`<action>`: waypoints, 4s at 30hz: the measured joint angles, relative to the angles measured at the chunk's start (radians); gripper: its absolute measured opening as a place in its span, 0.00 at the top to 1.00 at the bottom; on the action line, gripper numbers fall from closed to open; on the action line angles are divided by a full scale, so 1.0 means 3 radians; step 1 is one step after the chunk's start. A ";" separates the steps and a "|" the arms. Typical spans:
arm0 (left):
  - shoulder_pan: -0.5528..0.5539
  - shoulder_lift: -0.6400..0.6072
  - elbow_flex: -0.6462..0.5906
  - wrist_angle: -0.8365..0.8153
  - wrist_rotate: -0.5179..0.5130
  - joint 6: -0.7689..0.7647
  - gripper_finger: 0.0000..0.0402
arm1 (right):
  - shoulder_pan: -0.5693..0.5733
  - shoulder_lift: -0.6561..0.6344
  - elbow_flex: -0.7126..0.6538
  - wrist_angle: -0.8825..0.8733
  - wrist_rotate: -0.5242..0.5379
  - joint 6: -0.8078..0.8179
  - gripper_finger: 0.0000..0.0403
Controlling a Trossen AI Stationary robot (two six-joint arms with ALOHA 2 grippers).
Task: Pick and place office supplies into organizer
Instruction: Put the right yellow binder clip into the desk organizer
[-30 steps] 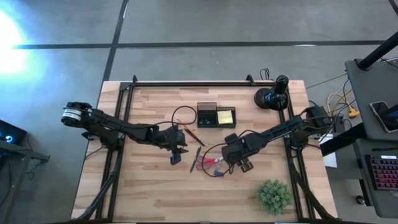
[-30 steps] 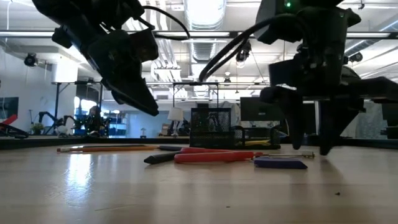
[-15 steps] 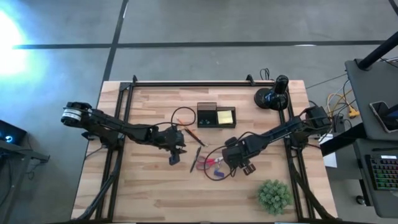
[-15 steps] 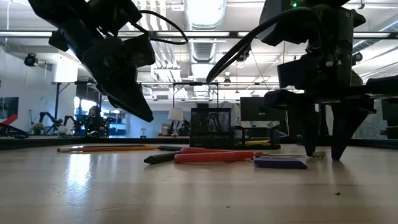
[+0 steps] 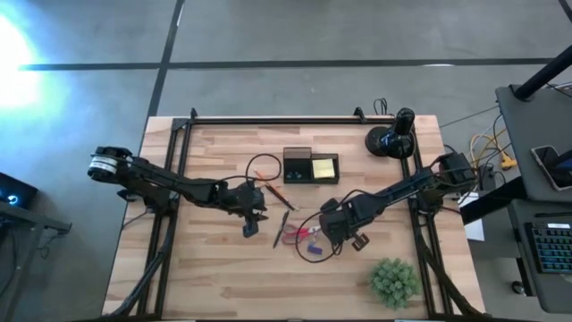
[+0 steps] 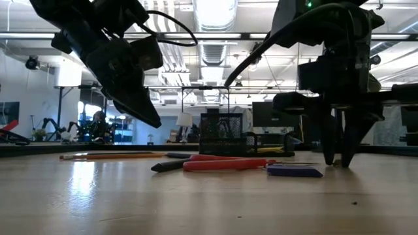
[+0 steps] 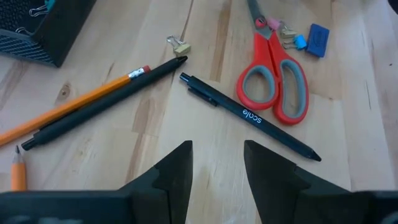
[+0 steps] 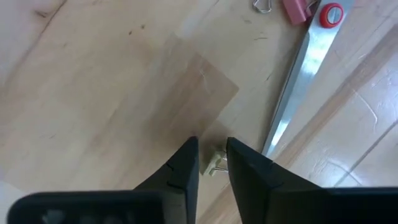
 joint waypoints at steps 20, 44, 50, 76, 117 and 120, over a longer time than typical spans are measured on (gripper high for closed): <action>0.0000 0.0001 0.0071 0.0003 0.0012 -0.0732 0.68 | 0.0040 -0.0056 0.0630 -0.0494 0.0110 0.4589 0.58; -0.0015 0.0003 0.0090 0.0003 0.0362 -0.1133 0.68 | -0.0056 -0.0056 0.0243 -0.0556 0.0180 0.5103 0.52; -0.0009 0.0003 0.0091 0.0002 0.0388 -0.1135 0.68 | -0.0060 0.0059 0.0217 -0.0477 0.0245 0.4989 0.52; -0.0009 -0.0009 0.0282 0.0000 0.0463 -0.1132 0.68 | -0.0163 0.0224 0.0340 -0.0540 0.0245 0.4935 0.82; -0.0010 -0.0013 0.0249 -0.0054 0.0459 -0.1101 0.68 | -0.0160 0.0150 0.0804 -0.0702 0.0628 0.5219 0.86; -0.0013 -0.0016 0.0249 -0.0283 0.0332 -0.1017 0.68 | -0.0175 0.0131 0.1075 -0.0682 0.1141 0.5492 0.85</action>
